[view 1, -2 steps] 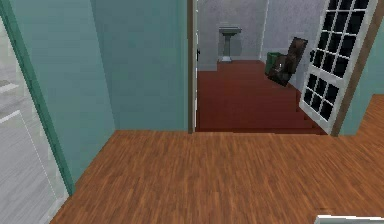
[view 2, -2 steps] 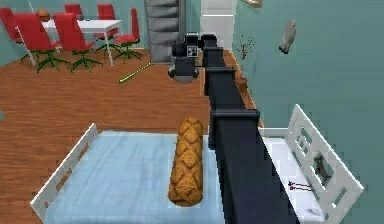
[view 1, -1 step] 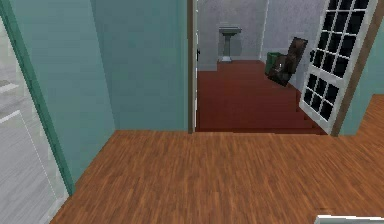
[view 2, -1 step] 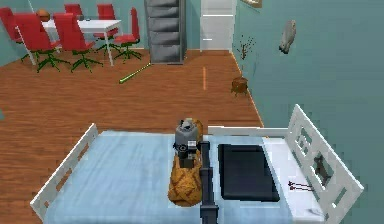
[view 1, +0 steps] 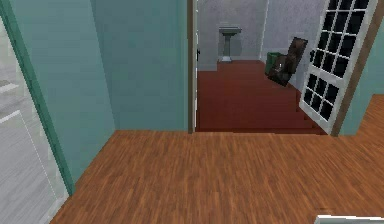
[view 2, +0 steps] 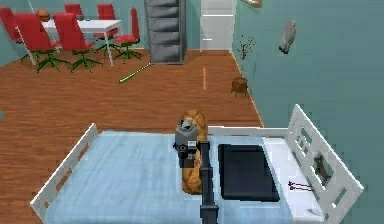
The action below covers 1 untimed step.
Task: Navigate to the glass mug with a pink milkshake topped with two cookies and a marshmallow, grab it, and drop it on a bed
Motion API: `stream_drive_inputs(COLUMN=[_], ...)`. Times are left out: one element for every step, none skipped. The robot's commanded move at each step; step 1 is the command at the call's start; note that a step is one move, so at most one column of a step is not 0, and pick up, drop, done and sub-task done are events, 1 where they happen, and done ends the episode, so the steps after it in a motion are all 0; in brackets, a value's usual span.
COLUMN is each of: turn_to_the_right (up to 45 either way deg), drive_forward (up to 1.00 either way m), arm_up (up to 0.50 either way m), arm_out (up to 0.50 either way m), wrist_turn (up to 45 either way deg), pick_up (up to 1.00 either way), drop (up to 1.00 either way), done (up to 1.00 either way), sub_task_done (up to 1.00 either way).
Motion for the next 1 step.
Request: stream_drive_inputs(turn_to_the_right=[0.0], drive_forward=[0.00], arm_up=[0.00], arm_out=[0.00], wrist_turn=[0.0], pick_up=[0.00], drop=[1.00], done=[0.00], sub_task_done=[0.00])
